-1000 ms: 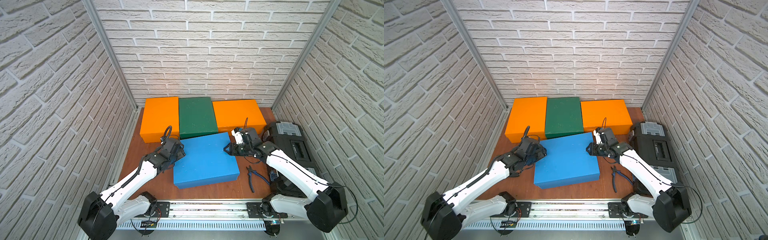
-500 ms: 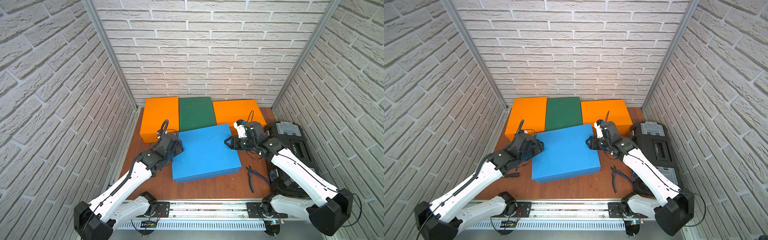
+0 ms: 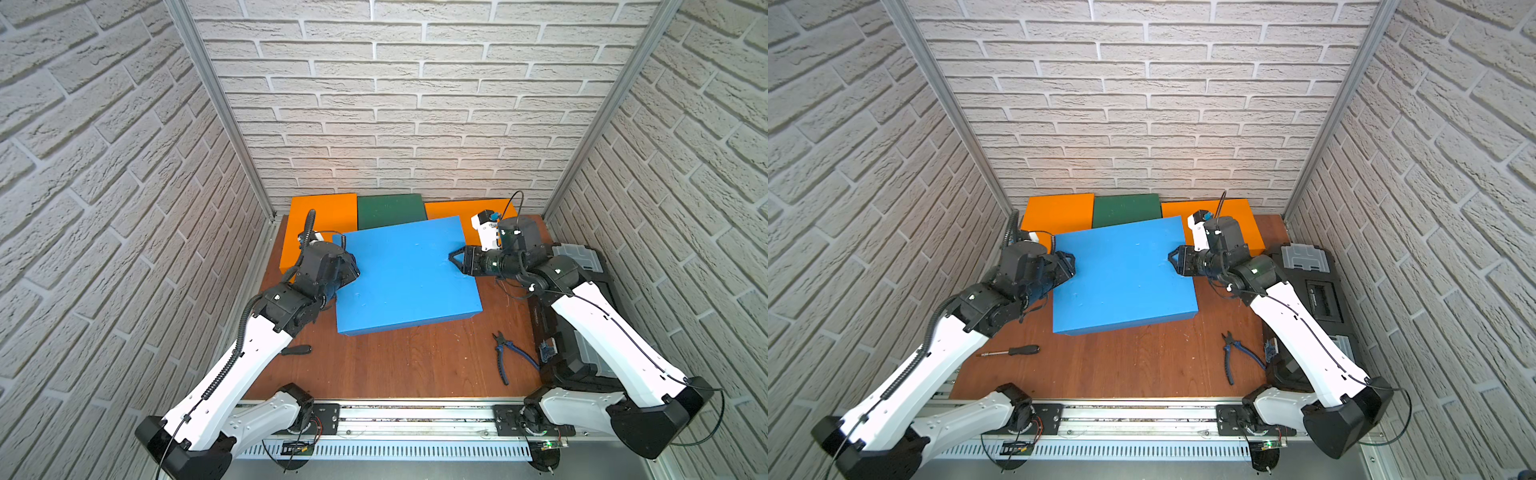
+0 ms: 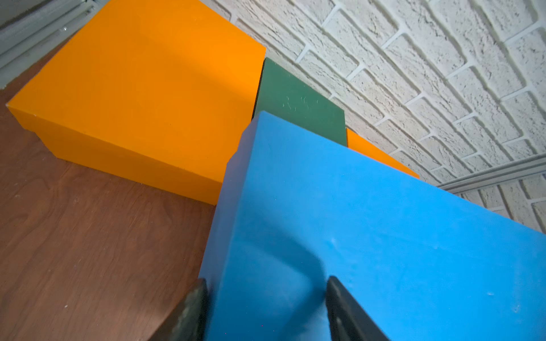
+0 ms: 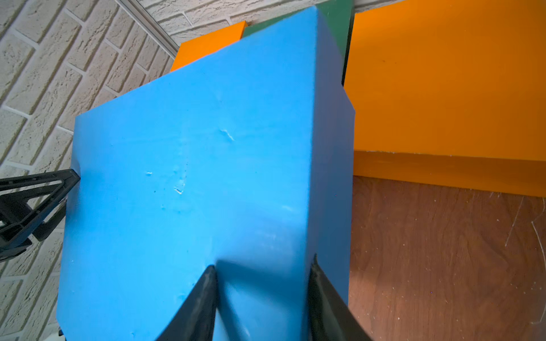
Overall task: Stack the shoeboxes
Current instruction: Place the shoebox at the shoebox.
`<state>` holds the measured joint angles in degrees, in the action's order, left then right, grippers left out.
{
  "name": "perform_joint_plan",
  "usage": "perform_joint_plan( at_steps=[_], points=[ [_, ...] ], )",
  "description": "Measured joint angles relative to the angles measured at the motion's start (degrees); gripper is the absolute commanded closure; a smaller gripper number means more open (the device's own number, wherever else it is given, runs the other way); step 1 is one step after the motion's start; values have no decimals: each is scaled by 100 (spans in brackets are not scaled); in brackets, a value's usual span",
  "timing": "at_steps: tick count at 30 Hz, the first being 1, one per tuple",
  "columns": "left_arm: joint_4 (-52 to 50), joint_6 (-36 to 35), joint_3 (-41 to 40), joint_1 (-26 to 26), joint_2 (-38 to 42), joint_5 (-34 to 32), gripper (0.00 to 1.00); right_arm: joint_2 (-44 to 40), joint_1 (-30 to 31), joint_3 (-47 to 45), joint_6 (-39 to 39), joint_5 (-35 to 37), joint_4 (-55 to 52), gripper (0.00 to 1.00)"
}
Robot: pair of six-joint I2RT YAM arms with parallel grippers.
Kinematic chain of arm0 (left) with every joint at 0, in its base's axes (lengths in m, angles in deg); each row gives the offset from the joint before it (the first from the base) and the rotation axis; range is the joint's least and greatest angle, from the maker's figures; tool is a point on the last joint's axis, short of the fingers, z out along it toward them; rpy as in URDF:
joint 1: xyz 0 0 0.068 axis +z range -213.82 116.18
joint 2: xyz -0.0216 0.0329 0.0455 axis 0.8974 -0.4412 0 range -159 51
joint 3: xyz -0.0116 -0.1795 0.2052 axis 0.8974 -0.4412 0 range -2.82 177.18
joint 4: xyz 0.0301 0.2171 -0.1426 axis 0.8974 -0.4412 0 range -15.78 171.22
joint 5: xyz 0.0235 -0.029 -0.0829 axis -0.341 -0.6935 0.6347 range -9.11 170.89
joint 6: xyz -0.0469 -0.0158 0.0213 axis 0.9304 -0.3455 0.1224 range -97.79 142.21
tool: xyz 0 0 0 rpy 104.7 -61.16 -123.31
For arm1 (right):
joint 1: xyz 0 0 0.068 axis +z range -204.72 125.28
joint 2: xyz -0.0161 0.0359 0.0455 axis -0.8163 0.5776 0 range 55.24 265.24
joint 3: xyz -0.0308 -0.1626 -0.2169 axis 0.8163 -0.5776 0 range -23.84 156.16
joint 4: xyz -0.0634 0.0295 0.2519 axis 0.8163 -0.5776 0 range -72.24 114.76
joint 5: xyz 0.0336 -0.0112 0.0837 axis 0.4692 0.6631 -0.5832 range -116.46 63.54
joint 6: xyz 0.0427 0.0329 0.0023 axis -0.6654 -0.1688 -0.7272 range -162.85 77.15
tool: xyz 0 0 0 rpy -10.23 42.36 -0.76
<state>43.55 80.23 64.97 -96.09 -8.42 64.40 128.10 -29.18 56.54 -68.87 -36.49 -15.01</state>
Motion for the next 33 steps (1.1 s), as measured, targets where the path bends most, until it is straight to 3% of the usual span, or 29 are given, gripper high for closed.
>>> perform_joint_plan(
  at_steps=[13, 23, 33],
  points=[
    [315, -236, 988, 955, -1161, 678, 38, 1139, -267, 1209, 105, 2, 81, 67],
    [1283, 15, 1937, 1897, -2715, 1860, 40, 2710, -920, 2245, -74, -767, 450, 68],
    [1976, 306, 3427, 2251, -4422, 2538, 41, 4507, -1449, 3788, -356, -1473, 645, 69]
  ],
)
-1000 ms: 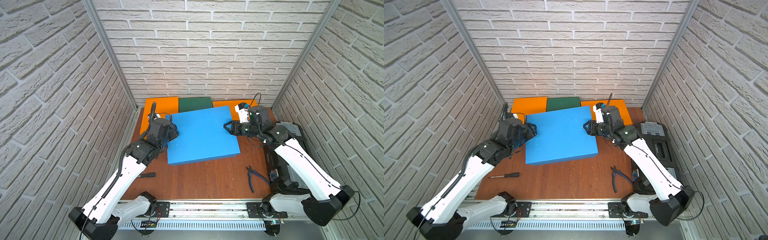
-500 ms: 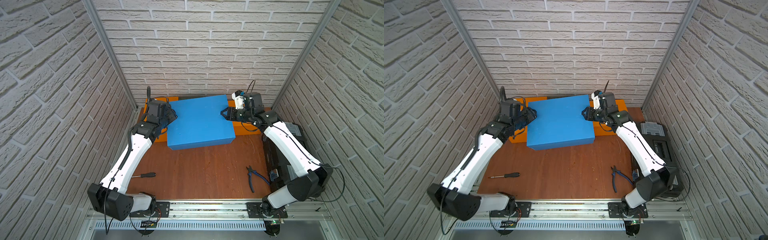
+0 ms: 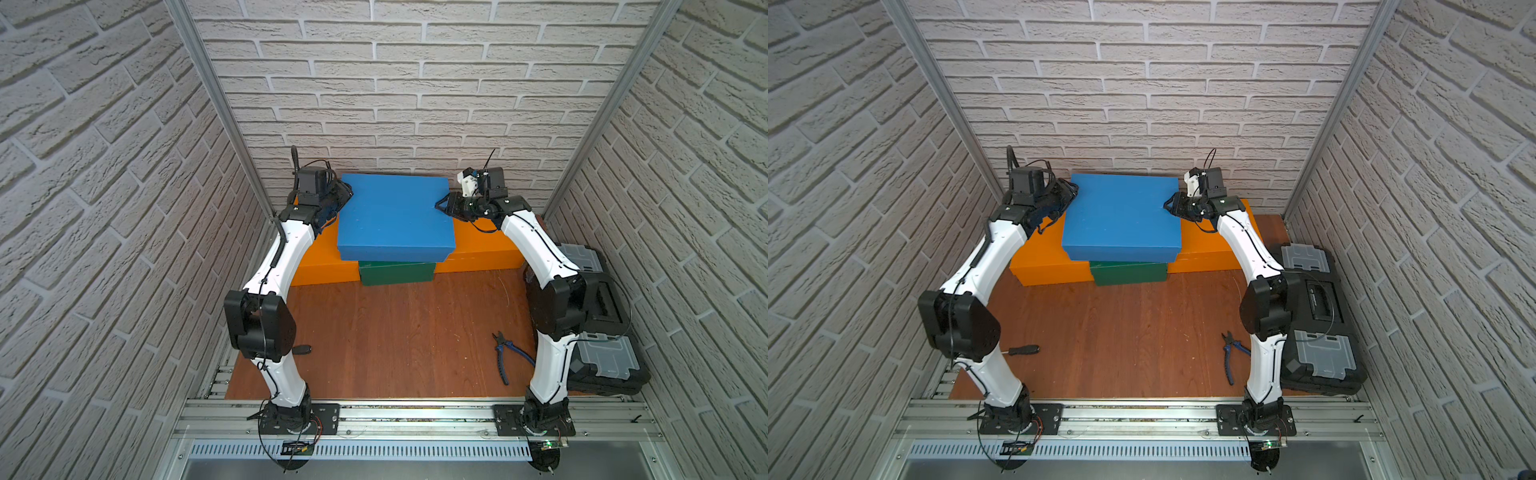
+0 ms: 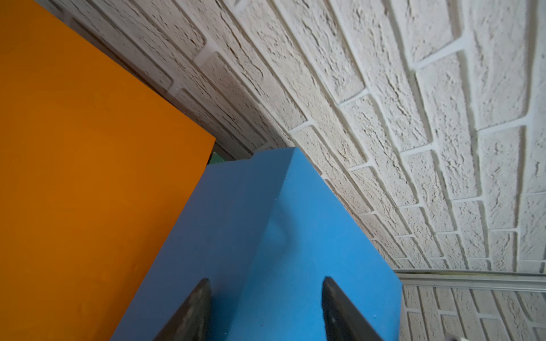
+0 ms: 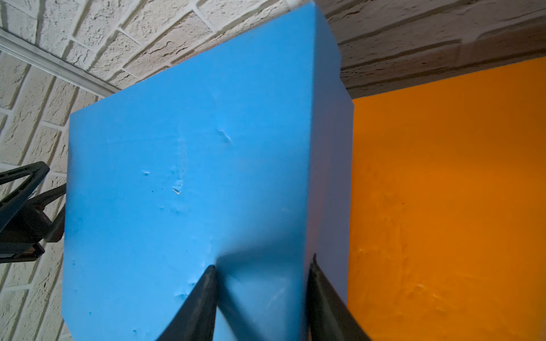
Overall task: Stack the shoeboxes
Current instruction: Place the shoebox at the shoebox.
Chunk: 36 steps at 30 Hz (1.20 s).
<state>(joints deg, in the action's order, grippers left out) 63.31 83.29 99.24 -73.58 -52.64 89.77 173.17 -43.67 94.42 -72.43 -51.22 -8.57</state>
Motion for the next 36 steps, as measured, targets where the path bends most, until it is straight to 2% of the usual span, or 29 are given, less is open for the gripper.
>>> perform_joint_plan(
  at_steps=[8, 17, 19, 21, 25, 29, 32, 36],
  points=[
    [275, 221, 286, 129, -529, 332, 41, 597, -151, 498, -376, -210, 140, 67],
    [470, 313, 337, 236, -737, 446, 41, 750, -160, 529, -555, -273, 498, 56],
    [538, 310, 286, 247, -741, 446, 34, 791, -164, 529, -595, -302, 584, 50],
    [588, 299, 254, 254, -745, 446, 20, 807, -170, 520, -608, -332, 682, 40],
    [634, 304, 199, 251, -745, 505, 3, 807, -168, 483, -581, -507, 874, 25],
    [721, 286, 61, 264, -745, 535, 2, 715, -175, 256, -592, -662, 1180, 16],
    [715, 214, 26, 337, -713, 627, 2, 472, -197, -155, -623, -809, 1412, 15],
    [448, 24, -256, 437, -365, 706, 2, -4, -208, -793, -621, -1014, 1561, 19]
  ],
)
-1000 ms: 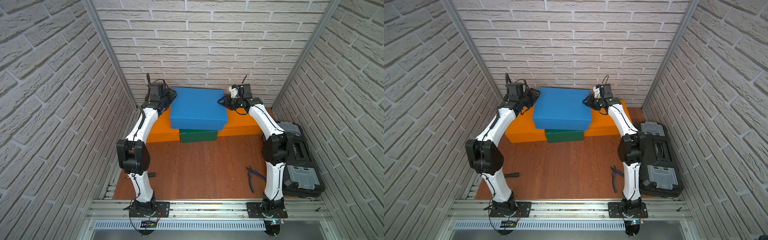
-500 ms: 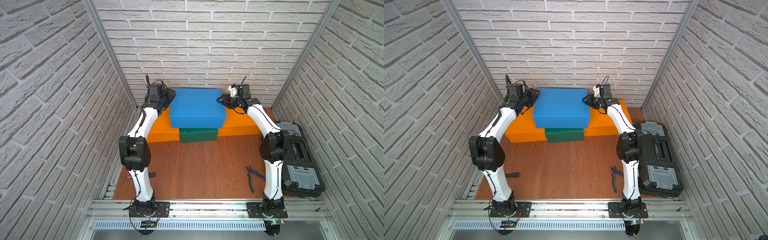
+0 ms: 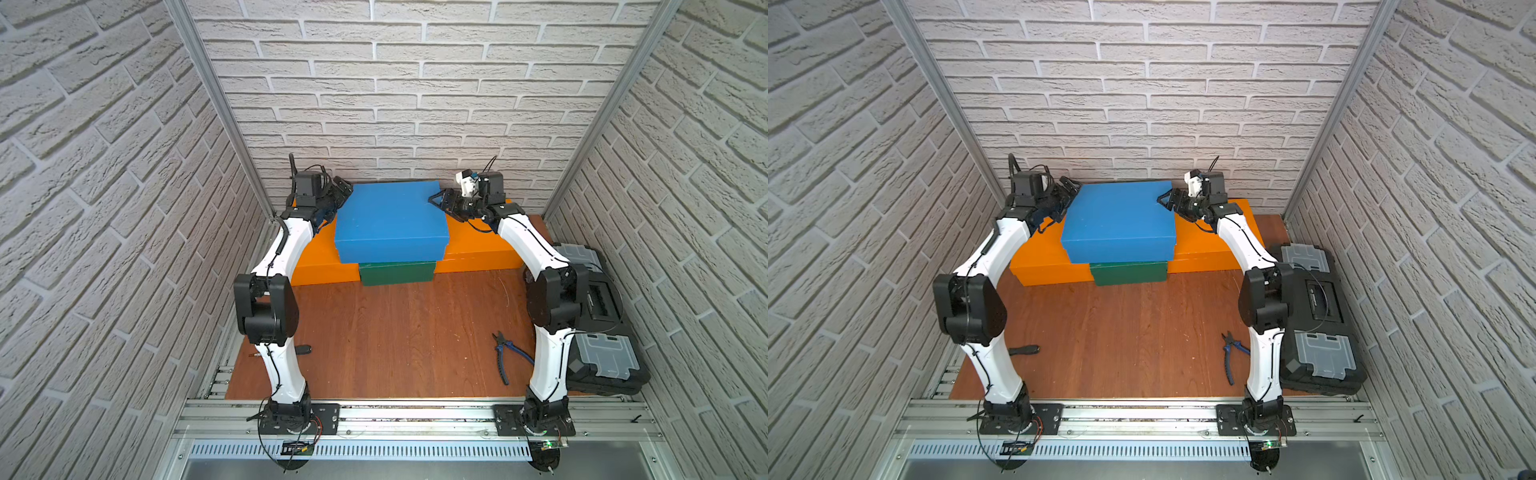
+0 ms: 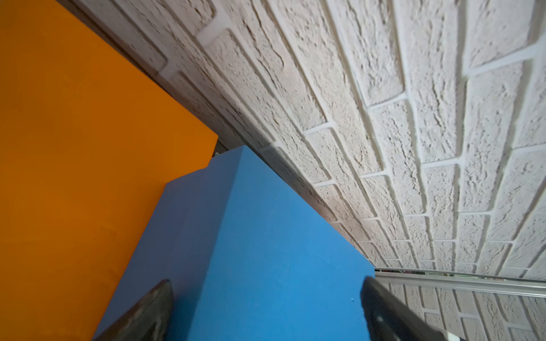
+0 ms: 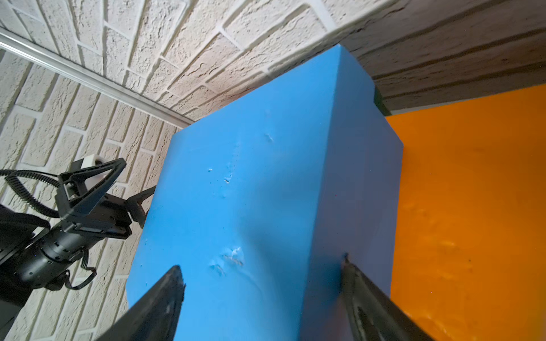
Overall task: Stack the shoeboxes
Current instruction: Place the shoebox at the shoebox.
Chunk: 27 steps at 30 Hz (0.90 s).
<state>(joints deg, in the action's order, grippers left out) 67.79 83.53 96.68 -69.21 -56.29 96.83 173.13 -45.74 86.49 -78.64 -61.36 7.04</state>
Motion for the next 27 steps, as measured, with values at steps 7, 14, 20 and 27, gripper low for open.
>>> perform_joint_plan(
  at_steps=[7, 14, 20, 27],
  points=[
    [-710, -632, -1029, -42, 1657, -365, 2, -741, -70, -380, 72, -111, 70, 31],
    [-1528, -1093, -1805, -457, 2949, -780, 16, -946, -92, -599, 92, -160, 170, 40],
    [-2221, -1276, -2446, -772, 3552, -798, 21, -944, -90, -688, 278, -81, -118, 44],
    [-2358, -1169, -3034, -981, 4048, -645, 21, -809, -90, -680, 304, -109, -133, 45]
  ],
)
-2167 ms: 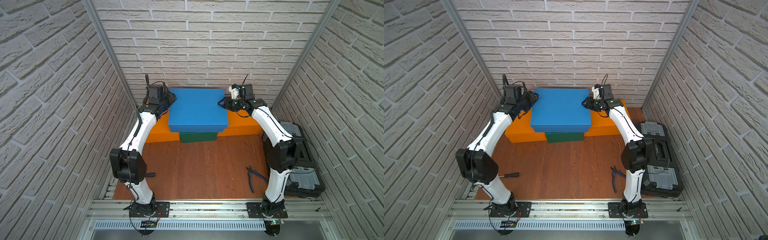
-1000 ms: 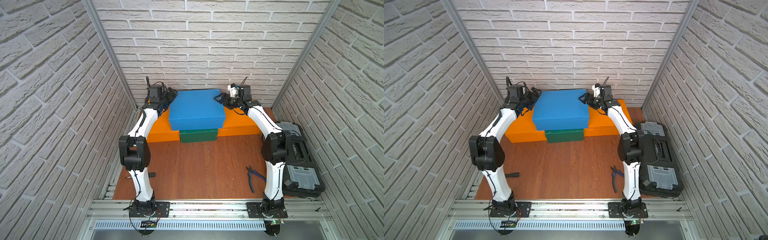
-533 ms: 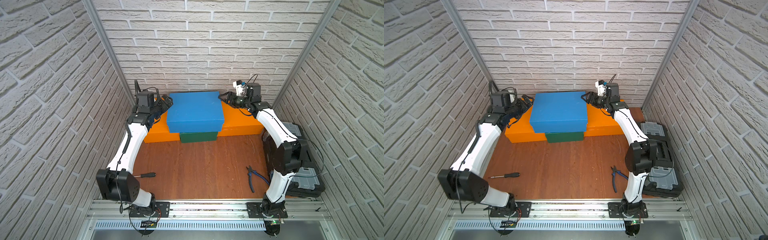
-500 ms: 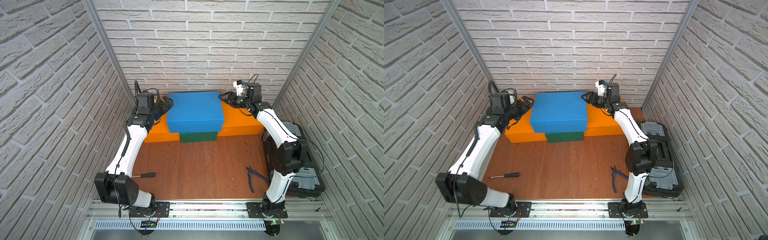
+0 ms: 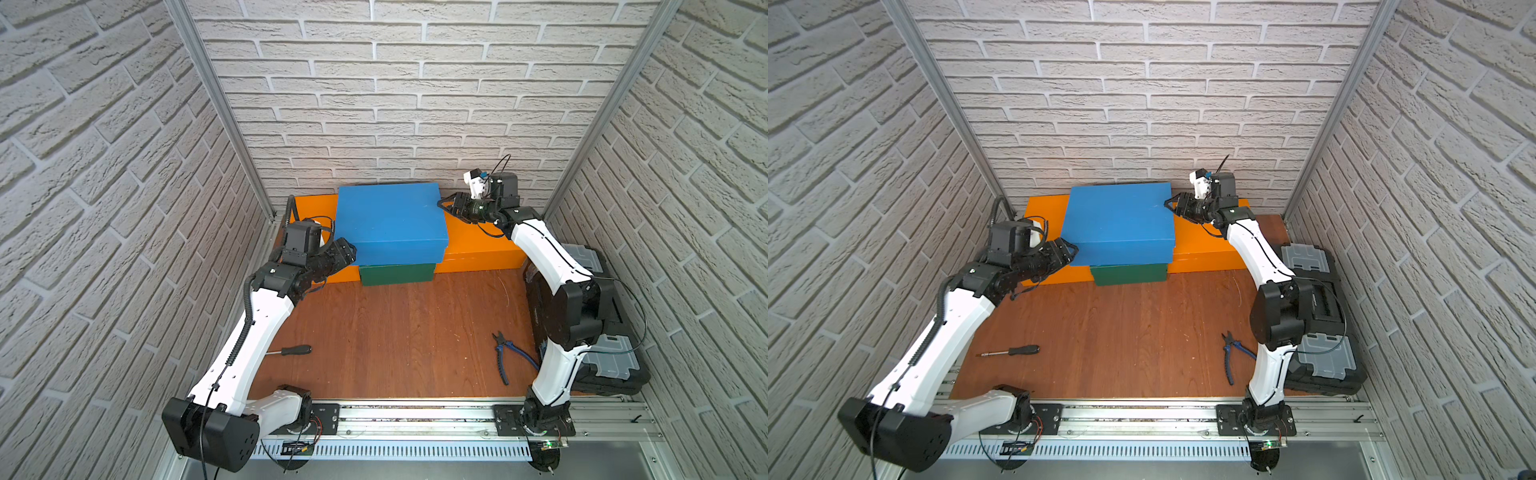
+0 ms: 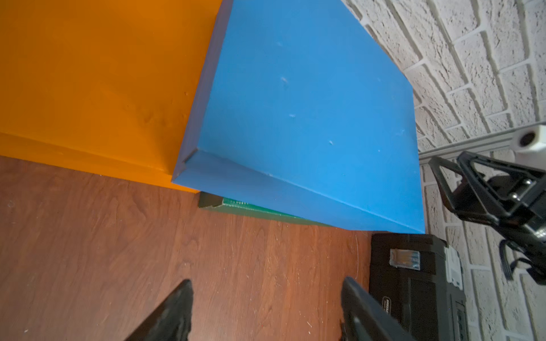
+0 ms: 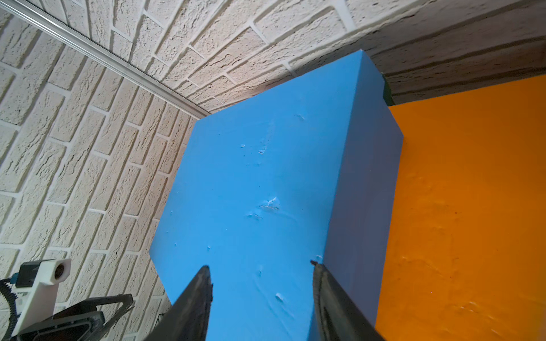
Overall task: Stack the shoeboxes
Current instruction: Place the shoebox at the shoebox, then adjust the shoebox.
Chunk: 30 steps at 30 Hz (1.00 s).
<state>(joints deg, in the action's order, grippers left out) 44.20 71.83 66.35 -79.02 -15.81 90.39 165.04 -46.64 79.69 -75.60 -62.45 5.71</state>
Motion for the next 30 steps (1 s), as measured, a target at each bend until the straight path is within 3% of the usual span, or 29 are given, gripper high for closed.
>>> perform_joint_plan(
  at_steps=[11, 25, 28, 30],
  points=[
    [861, 365, -348, 501, -769, 1049, 17, 116, 170, -81, 175, 9, -50, 46],
    [1480, 564, 22, 1259, -1513, 2044, 11, -706, 881, -1362, 573, 498, -98, 47],
    [1482, 575, 22, 1410, -1513, 2122, 11, -758, 848, -1287, 649, 584, -238, 44],
    [1464, 573, 52, 1486, -1530, 2162, 10, -706, 686, -1054, 664, 636, -345, 37]
  ],
)
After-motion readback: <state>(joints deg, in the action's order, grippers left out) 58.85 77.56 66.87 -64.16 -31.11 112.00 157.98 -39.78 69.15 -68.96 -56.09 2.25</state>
